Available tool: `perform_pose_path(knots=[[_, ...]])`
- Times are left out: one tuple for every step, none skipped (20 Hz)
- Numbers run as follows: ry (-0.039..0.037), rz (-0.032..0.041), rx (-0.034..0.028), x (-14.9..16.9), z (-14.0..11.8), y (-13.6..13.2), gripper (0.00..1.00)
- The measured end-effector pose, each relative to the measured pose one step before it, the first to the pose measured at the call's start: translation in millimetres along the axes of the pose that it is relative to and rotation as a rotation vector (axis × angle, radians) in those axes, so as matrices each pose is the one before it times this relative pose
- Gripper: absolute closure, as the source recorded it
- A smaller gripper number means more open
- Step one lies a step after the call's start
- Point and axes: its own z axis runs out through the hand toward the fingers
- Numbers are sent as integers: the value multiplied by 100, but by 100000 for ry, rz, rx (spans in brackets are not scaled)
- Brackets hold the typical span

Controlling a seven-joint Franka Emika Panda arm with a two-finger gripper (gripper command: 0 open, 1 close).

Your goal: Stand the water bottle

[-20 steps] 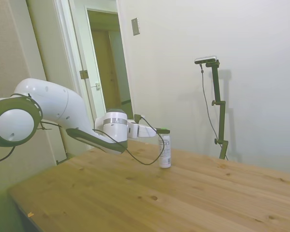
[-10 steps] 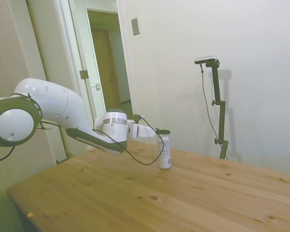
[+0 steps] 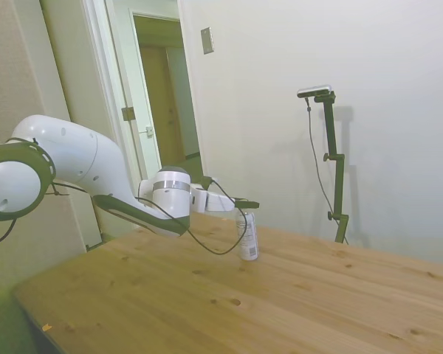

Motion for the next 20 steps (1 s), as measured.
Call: perform_pose_path(knots=[[-1111,160,-681,75,-166,475,0],[-1442,494,-851,135,-169,559,0],[-1476,965,-847,244,-226,442,0],[-1494,1433,-878,417,-310,319,0],[-1952,1832,-1175,558,-494,129,0],[-2735,1700,-1608,556,-686,-7,0],[-3079,1569,-1543,625,-900,-141,0],[-3597,636,-2015,610,-976,-122,0],[-3396,100,-2158,511,-1053,26,0],[-3593,-181,-2410,249,-1080,431,0],[-3423,-597,-2658,85,-1000,646,0],[-3149,-1323,-2666,9,-983,816,0],[-2703,-1653,-2393,-95,-843,883,0],[-2791,-1697,-2224,-168,-686,837,0],[-2999,-1390,-1918,-168,-621,688,0],[-3266,-1213,-1676,-271,-501,569,0],[-3577,-1114,-1390,-349,-458,405,0],[-3874,-885,-1147,-432,-464,288,0],[-3969,-1051,-1284,-514,-454,203,0],[-3851,-1134,-1578,-521,-539,112,0]])
